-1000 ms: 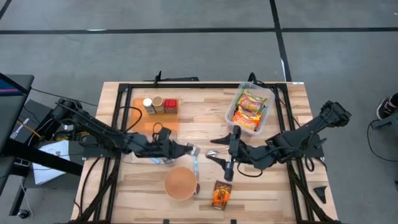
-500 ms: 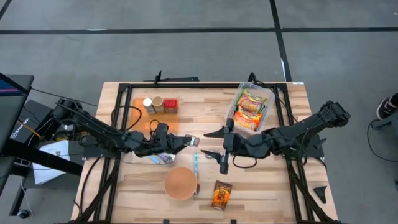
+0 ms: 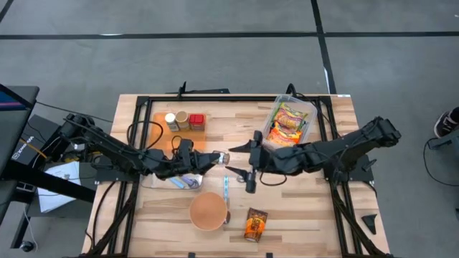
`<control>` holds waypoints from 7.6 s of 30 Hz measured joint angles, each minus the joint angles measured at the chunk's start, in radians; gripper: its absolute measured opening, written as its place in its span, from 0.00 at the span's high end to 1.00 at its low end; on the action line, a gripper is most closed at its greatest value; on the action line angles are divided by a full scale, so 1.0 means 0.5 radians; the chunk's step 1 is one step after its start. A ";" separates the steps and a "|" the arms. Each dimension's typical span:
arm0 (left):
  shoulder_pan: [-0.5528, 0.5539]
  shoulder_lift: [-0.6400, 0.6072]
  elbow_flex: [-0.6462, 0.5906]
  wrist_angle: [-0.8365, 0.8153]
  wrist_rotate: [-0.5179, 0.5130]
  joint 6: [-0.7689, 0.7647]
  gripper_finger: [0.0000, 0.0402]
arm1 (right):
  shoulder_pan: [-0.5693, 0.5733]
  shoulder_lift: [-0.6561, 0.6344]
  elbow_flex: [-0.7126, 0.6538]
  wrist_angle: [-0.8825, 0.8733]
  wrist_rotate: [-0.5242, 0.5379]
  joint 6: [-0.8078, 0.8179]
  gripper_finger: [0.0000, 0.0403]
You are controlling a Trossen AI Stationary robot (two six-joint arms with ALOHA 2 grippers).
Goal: Pick & Place Food Item
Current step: Put the brown seasoning bottle into the orange bin
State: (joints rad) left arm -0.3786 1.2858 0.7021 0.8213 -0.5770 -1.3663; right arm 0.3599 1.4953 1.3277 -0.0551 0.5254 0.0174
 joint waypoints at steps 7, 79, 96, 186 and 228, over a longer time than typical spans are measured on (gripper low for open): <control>0.008 0.000 0.000 0.012 0.001 0.001 0.54 | -0.047 0.111 0.003 0.149 -0.007 -0.041 0.36; -0.070 0.183 0.596 -1.188 0.196 2.433 0.14 | -0.176 0.125 0.619 -1.280 -0.796 1.134 0.58; -0.063 0.213 0.595 -1.077 0.138 2.455 0.20 | -0.176 0.126 0.619 -1.295 -0.848 1.072 0.58; 0.056 0.295 0.595 -1.474 0.784 1.718 0.17 | -0.285 0.539 0.774 -1.450 -1.475 0.630 0.58; 0.050 0.291 0.594 -1.548 0.783 1.662 0.55 | -0.326 0.561 0.771 -1.235 -1.493 0.780 0.54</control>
State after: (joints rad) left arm -0.3534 1.4315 0.9993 0.0473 -0.1853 -0.5354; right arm 0.1967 1.7756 1.7134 -0.6726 -0.2210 0.4072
